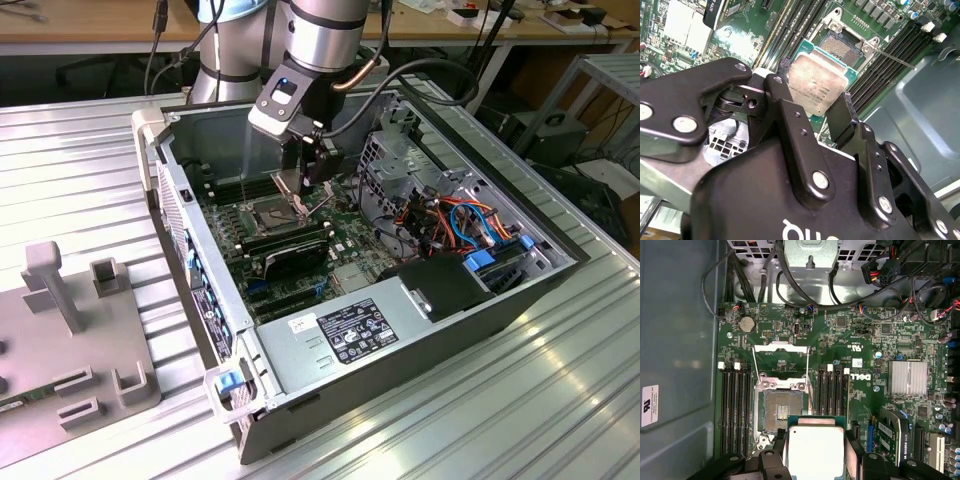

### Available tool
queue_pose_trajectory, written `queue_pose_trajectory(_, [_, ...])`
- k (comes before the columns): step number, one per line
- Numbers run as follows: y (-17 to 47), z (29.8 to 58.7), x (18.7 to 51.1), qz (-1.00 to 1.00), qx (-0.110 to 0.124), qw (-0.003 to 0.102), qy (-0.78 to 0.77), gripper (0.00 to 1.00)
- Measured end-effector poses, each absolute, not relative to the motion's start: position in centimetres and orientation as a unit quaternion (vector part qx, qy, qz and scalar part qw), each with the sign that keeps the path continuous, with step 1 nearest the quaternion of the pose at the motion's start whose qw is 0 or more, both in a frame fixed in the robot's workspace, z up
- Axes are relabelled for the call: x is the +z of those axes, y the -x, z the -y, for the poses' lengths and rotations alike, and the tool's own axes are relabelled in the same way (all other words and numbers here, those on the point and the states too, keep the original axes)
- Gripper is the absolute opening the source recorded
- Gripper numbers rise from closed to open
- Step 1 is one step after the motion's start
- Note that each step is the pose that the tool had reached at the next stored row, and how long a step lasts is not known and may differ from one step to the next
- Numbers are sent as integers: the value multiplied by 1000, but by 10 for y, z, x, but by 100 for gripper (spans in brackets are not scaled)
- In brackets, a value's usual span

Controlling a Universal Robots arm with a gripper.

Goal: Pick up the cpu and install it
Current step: 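Place the cpu into insertion slot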

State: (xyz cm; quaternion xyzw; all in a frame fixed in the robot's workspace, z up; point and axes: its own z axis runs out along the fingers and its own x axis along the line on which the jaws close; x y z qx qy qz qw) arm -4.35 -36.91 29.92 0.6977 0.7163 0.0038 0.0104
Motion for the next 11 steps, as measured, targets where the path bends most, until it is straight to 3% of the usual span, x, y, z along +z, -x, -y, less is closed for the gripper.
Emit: queue_pose_trajectory(11, [43,369,299,-715,4,10,-699,55])
